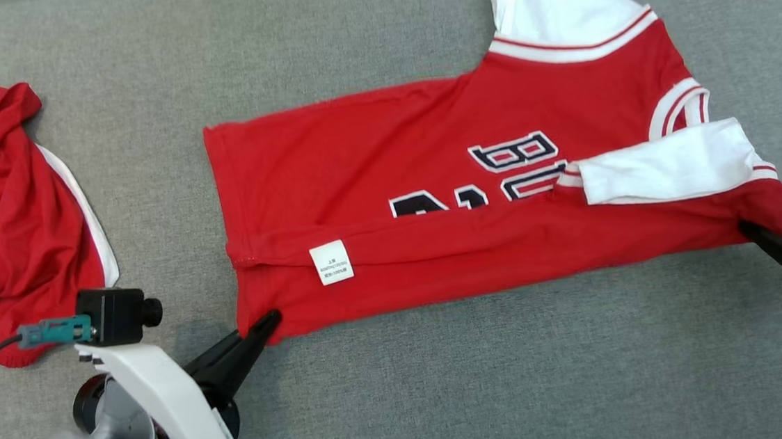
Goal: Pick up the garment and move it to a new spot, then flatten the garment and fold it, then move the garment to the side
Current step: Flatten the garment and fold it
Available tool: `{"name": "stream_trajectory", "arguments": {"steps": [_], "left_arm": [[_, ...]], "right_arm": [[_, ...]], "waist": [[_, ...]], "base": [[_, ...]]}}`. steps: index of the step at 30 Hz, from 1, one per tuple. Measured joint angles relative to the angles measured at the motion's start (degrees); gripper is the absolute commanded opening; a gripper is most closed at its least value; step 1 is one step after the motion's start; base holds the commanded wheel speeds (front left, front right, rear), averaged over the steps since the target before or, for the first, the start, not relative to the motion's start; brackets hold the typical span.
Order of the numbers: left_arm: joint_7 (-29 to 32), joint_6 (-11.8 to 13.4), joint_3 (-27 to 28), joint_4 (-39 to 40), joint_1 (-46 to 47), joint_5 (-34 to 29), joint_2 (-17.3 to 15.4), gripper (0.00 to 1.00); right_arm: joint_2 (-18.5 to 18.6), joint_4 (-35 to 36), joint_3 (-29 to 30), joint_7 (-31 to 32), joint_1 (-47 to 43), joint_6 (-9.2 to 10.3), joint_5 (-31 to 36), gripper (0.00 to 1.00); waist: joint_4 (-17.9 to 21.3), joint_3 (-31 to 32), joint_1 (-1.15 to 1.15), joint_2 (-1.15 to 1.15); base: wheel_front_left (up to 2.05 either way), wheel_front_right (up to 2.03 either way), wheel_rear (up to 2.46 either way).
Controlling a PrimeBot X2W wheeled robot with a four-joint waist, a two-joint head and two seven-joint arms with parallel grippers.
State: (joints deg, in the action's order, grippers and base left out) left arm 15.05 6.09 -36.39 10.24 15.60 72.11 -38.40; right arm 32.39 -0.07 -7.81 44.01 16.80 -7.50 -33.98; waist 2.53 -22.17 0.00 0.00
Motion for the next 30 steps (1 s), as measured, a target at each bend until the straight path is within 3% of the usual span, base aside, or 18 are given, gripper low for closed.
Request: {"name": "stream_trajectory", "arguments": {"steps": [7, 12, 13, 14, 15, 18, 23, 26, 30], "left_arm": [[-0.48, 1.68, -0.64, 6.94, -5.99, 0.07, -2.76, 0.00], [-3.33, 3.79, -2.38, 7.42, -12.34, -0.22, -1.94, 0.00], [-3.94, 4.12, -2.58, 6.82, -12.83, -0.55, -1.59, 0.00], [-4.28, 4.25, -2.82, 6.32, -13.00, -0.74, -1.25, 0.41], [-4.80, 4.47, -2.91, 5.99, -13.03, -1.02, -0.79, 1.00], [-6.32, 5.72, -2.83, 5.70, -13.03, -3.21, -0.88, 1.00], [-8.61, 8.49, 0.92, 11.80, -11.67, -6.86, -4.65, 1.00], [-8.08, 10.00, 3.71, 13.83, -6.60, -7.76, -5.60, 1.00], [-2.77, 10.03, 2.40, 8.10, 5.20, -10.13, -3.07, 1.00]], "right_arm": [[4.22, 7.71, 1.20, 4.92, -7.04, 0.01, -5.52, 0.00], [3.69, 8.38, 2.77, 4.72, -12.99, 0.01, -6.13, 0.00], [3.13, 8.00, 3.09, 3.70, -13.44, 0.00, -5.31, 0.23], [2.45, 7.51, 3.36, 2.83, -13.56, 0.01, -4.65, 0.81], [2.20, 7.34, 3.02, 2.48, -13.71, 0.01, -4.37, 1.00], [2.21, 8.21, 3.32, 1.55, -14.56, 0.01, -4.22, 1.00], [3.82, 15.08, 8.92, -1.04, -12.30, 0.01, -4.86, 1.00], [3.36, 17.19, 10.34, -2.00, -5.42, 0.01, -4.28, 1.00], [-0.81, 10.28, 5.67, -2.26, 9.83, 0.01, 2.07, 1.00]], "waist": [[0.89, 1.63, 0.00, 0.00], [0.98, 1.58, 0.00, 0.00], [0.90, 1.56, 0.00, 0.00], [0.79, 1.59, 0.00, 0.00], [0.65, 1.61, 0.00, 0.00], [0.23, 1.67, 0.00, 0.00], [-0.07, 0.45, 0.00, 0.00], [-0.33, -1.57, 0.00, 0.00], [-1.38, -5.86, 0.00, 0.00]], "base": [[0.00, 0.00, 0.00], [0.00, 0.00, 0.00], [0.00, 0.00, 0.00], [0.00, 0.00, 0.00], [0.00, 0.00, 0.00], [0.00, 0.00, 0.00], [0.00, 0.00, 0.00], [0.00, 0.00, 0.00], [0.00, 0.00, 0.00]]}}
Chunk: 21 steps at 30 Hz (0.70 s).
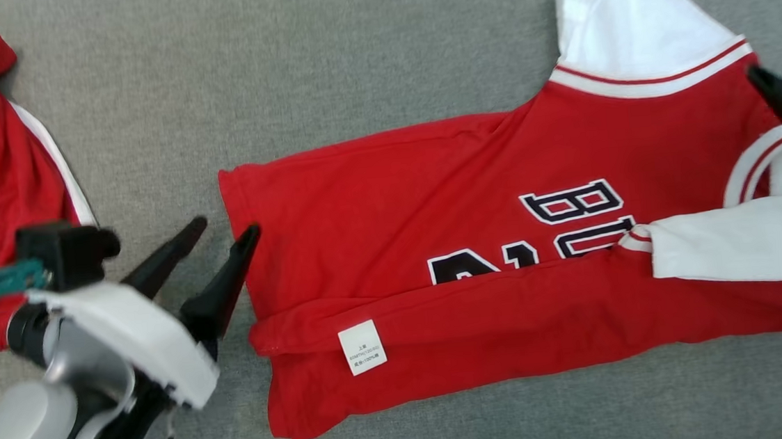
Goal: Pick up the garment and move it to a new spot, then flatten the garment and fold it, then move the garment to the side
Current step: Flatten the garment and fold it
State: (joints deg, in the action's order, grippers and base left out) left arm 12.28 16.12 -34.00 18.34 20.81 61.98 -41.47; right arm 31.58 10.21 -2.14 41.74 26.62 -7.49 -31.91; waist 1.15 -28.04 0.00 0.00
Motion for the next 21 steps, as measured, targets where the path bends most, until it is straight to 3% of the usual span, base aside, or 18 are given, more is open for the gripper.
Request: {"name": "stream_trajectory", "arguments": {"steps": [9, 15, 21], "left_arm": [[5.81, -5.17, -5.13, -12.52, 14.70, -2.52, 7.12, 1.00], [6.88, -8.70, -6.91, -15.29, 18.33, -2.48, 9.93, 1.00], [7.69, -10.31, -8.02, -15.89, 19.47, -1.90, 11.66, 1.00]], "right_arm": [[-5.89, -20.58, -8.35, -4.15, 19.81, 0.00, 9.45, 1.00], [-6.39, -30.05, -9.45, -7.72, 25.80, -0.01, 12.25, 1.00], [-5.76, -35.68, -10.56, -9.60, 28.14, -0.01, 13.46, 1.00]], "waist": [[-4.38, -5.65, 0.00, 0.00], [-6.31, -7.27, 0.00, 0.00], [-6.86, -7.37, 0.00, 0.00]], "base": [[0.00, 0.00, 0.00], [0.00, 0.00, 0.00], [0.00, 0.00, 0.00]]}}
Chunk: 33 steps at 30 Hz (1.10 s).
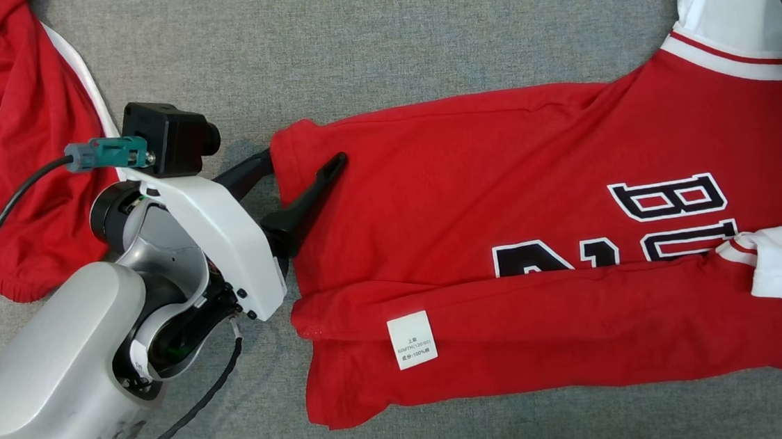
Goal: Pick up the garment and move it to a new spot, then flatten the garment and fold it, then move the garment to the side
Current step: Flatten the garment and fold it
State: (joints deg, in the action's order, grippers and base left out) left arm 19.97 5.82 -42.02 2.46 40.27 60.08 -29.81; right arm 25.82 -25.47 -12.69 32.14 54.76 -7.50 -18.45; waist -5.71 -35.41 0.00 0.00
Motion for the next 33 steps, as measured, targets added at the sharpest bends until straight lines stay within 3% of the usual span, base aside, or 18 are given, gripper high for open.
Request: {"name": "stream_trajectory", "arguments": {"steps": [4, 5, 6, 8, 14, 21, 27, 33], "left_arm": [[0.51, -0.29, -0.53, -0.53, 0.18, 0.00, 0.03, 1.00], [0.51, -0.30, -0.55, -0.74, 0.23, -0.01, 0.05, 0.96], [0.45, -0.33, -0.55, -1.01, 0.33, -0.08, 0.08, 0.59], [-0.35, -0.47, -0.48, -1.68, 0.47, -0.22, 0.46, 0.00], [-3.07, -0.93, 0.40, -3.89, 0.71, -0.69, 0.85, 0.00], [-6.12, -0.13, 2.32, -2.97, -0.35, -1.49, -0.90, 0.00], [-8.25, 1.26, 3.11, 0.00, -3.69, -1.51, -1.92, 0.00], [-11.43, 3.78, 3.61, 8.77, -11.71, -1.08, -3.82, 0.00]], "right_arm": [[-0.34, -2.33, -1.40, -1.10, 1.41, 0.01, -0.18, 1.00], [-0.56, -2.78, -1.90, -1.52, 1.69, 0.01, -0.34, 1.00], [-0.73, -3.19, -2.58, -1.67, 1.93, 0.03, -0.73, 1.00], [-0.83, -3.87, -3.71, -2.81, 2.49, 0.03, -1.21, 0.00], [-1.90, -6.48, -4.22, -9.14, 2.97, 0.00, -3.49, 0.00], [-0.45, -4.89, -2.64, -15.13, 2.65, 0.00, -7.64, 0.00], [1.54, 3.33, -1.20, -17.27, -4.46, 0.00, -13.01, 0.00], [3.34, 16.66, 4.53, -17.45, -20.72, 0.01, -16.22, 0.00]], "waist": [[0.16, -0.01, 0.00, 0.00], [0.21, -0.03, 0.00, 0.00], [0.27, -0.05, 0.00, 0.00], [0.40, -0.04, 0.00, 0.00], [1.26, 0.51, 0.00, 0.00], [3.38, 2.25, 0.00, 0.00], [4.96, 4.88, 0.00, 0.00], [7.01, 8.20, 0.00, 0.00]], "base": [[0.00, 0.00, 0.00], [0.00, 0.00, 0.00], [0.00, 0.00, 0.00], [0.00, 0.00, 0.00], [0.00, 0.00, 0.00], [0.00, 0.00, 0.00], [0.00, 0.00, 0.00], [0.00, 0.00, 0.00]]}}
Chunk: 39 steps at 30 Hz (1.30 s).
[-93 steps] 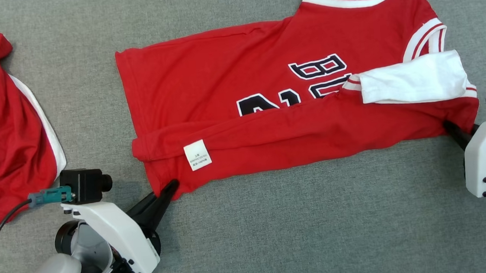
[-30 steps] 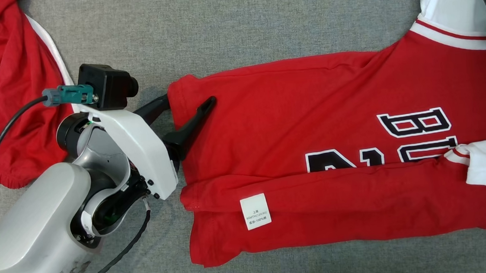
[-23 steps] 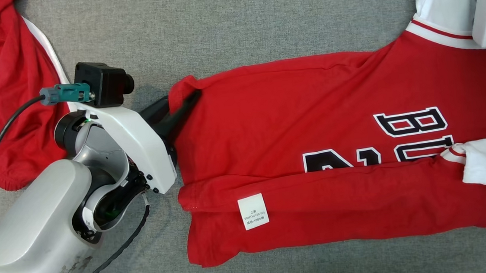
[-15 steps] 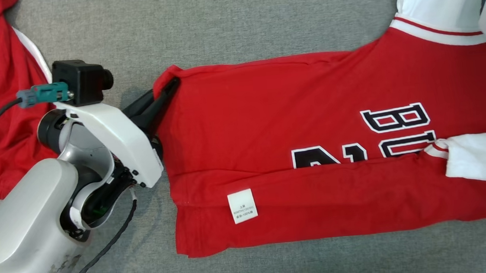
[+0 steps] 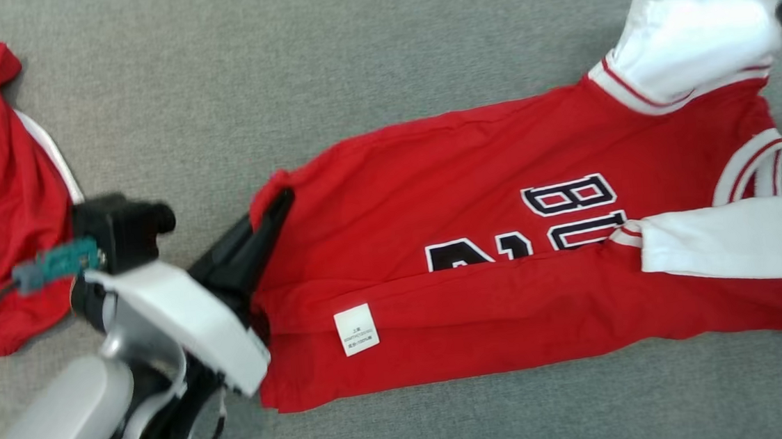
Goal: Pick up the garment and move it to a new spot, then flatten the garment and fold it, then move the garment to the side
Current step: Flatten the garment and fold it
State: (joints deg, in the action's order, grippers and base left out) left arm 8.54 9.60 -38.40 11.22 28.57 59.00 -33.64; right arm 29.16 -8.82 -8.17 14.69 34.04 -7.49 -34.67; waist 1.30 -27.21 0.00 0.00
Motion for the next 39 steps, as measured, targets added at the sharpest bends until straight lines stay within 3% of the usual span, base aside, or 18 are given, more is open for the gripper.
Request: {"name": "stream_trajectory", "arguments": {"steps": [4, 7, 17, 18, 19, 20, 21, 26, 32, 35, 36, 39], "left_arm": [[-2.14, 3.52, 1.83, 6.58, -8.09, 2.23, -2.44, 0.00], [-3.52, 4.78, 2.69, 7.57, -13.87, 4.58, -3.57, 0.00], [-6.84, 5.11, 3.28, 6.61, -22.01, 7.33, -3.68, 0.00], [-7.05, 5.11, 3.22, 6.56, -22.40, 7.34, -3.68, 0.18], [-7.24, 5.35, 3.24, 6.39, -22.76, 7.42, -3.63, 0.45], [-7.30, 5.44, 3.13, 6.26, -23.20, 7.47, -3.68, 0.87], [-7.05, 5.44, 2.70, 6.03, -23.64, 7.47, -3.76, 1.00], [-9.80, 7.25, 1.16, 2.97, -25.16, 2.75, -4.65, 1.00], [-21.74, 15.04, 5.37, 1.60, -28.14, -6.45, -3.52, 1.00], [-23.26, 18.03, 7.10, 1.46, -28.31, -13.04, -2.00, 1.00], [-23.45, 18.58, 7.94, 1.36, -28.07, -16.68, -0.12, 1.00], [-23.52, 18.26, 9.16, 1.43, -27.16, -22.34, 3.67, 1.00]], "right_arm": [[-1.51, 9.15, 6.13, 1.20, -12.35, 0.00, -0.27, 0.00], [-5.02, 13.94, 9.39, 2.30, -20.43, 0.00, -0.40, 0.00], [-11.55, 14.08, 10.78, 3.44, -27.35, 0.00, 3.14, 0.00], [-11.65, 13.81, 10.22, 3.48, -27.65, 0.00, 3.21, 0.00], [-12.00, 13.62, 9.84, 3.54, -27.93, 0.00, 3.19, 0.00], [-12.12, 13.56, 9.48, 3.67, -28.25, 0.00, 3.24, 0.33], [-12.06, 13.30, 9.27, 4.20, -28.60, 0.00, 3.36, 1.00], [-10.56, 12.79, 10.87, 6.59, -30.76, 0.00, 5.73, 1.00], [-9.83, 16.60, 15.52, 11.29, -29.54, 0.00, 5.54, 1.00], [-9.58, 14.97, 15.81, 15.02, -27.00, 0.00, 6.20, 1.00], [-9.65, 12.11, 15.48, 17.08, -24.97, 0.00, 7.71, 1.00], [-10.54, 6.35, 14.51, 19.00, -21.59, 0.00, 10.07, 1.00]], "waist": [[1.84, 1.80, 0.00, 0.00], [2.94, 2.86, 0.00, 0.00], [5.59, 5.06, 0.00, 0.00], [5.68, 5.34, 0.00, 0.00], [5.73, 5.61, 0.00, 0.00], [5.74, 5.81, 0.00, 0.00], [5.73, 5.97, 0.00, 0.00], [5.56, 7.24, 0.00, 0.00], [5.44, 8.91, 0.00, 0.00], [4.86, 8.51, 0.00, 0.00], [4.34, 7.96, 0.00, 0.00], [3.42, 6.97, 0.00, 0.00]], "base": [[0.00, 0.00, 0.00], [0.00, 0.00, 0.00], [0.00, 0.00, 0.00], [0.00, 0.00, 0.00], [0.00, 0.00, 0.00], [0.00, 0.00, 0.00], [0.00, 0.00, 0.00], [0.00, 0.00, 0.00], [0.00, 0.00, 0.00], [0.00, 0.00, 0.00], [0.00, 0.00, 0.00], [0.00, 0.00, 0.00]]}}
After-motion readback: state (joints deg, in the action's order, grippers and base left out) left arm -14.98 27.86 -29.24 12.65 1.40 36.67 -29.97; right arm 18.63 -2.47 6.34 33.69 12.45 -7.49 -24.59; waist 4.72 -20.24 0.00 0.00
